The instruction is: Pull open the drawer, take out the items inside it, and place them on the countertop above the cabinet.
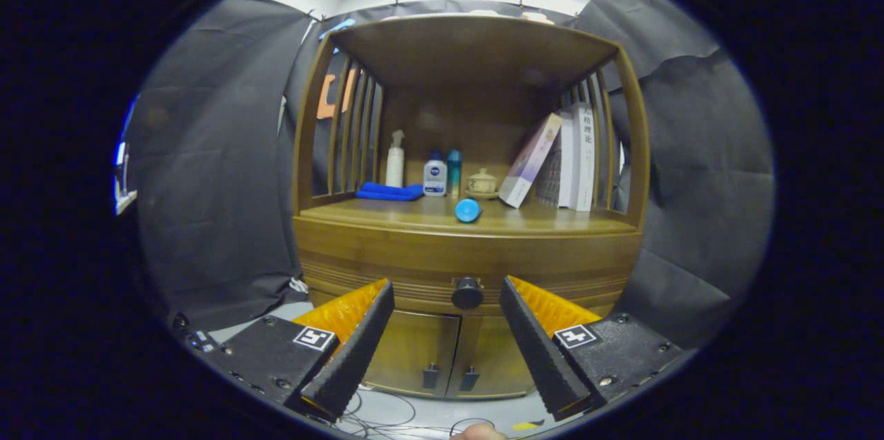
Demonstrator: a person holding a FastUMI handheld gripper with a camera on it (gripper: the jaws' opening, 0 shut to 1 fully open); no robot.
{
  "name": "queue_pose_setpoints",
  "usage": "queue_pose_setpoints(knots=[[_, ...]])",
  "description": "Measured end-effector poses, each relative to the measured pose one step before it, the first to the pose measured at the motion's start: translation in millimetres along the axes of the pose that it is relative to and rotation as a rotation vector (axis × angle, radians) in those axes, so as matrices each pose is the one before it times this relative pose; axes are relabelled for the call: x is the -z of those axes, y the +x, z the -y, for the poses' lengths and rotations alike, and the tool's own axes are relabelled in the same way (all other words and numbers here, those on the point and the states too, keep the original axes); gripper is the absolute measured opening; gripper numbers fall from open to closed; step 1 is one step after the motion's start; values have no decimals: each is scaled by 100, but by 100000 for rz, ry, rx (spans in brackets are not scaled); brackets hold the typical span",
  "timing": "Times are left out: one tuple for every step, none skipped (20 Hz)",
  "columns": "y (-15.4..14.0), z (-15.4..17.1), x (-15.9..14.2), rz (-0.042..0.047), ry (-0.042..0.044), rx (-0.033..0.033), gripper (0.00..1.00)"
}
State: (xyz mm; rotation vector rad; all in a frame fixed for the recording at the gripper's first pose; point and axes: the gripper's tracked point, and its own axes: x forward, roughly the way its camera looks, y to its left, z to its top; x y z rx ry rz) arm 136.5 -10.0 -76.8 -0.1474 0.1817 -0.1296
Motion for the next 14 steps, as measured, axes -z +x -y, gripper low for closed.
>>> queue_pose_setpoints(knots=[[-1327, 203, -396, 540, 336, -566, 100], [-1230, 258, -449, 1095, 381, -208, 100], [-1352, 63, -391, 716, 322, -318, 100], [-383, 940, -958, 1117, 363, -346, 100], [-1502, 130, -465, 1127, 705, -365, 100], [-1517, 56, -467, 1267, 838, -580, 100], [-1575, 150, -454, 1018, 1132, -229, 100], [-1482, 30, -379, 1049, 1254, -498, 100], [-1391, 84, -401, 1012, 1030, -183, 100], [-1462, 114, -397, 1001, 700, -568, 100], [-1385, -71, -438, 1421, 125, -707, 100], [-1422, -107, -400, 1299, -146, -661, 100], [-1311, -65, -486, 1693, -184, -610, 100], [-1125, -279, -713, 1815, -205, -1105, 100]])
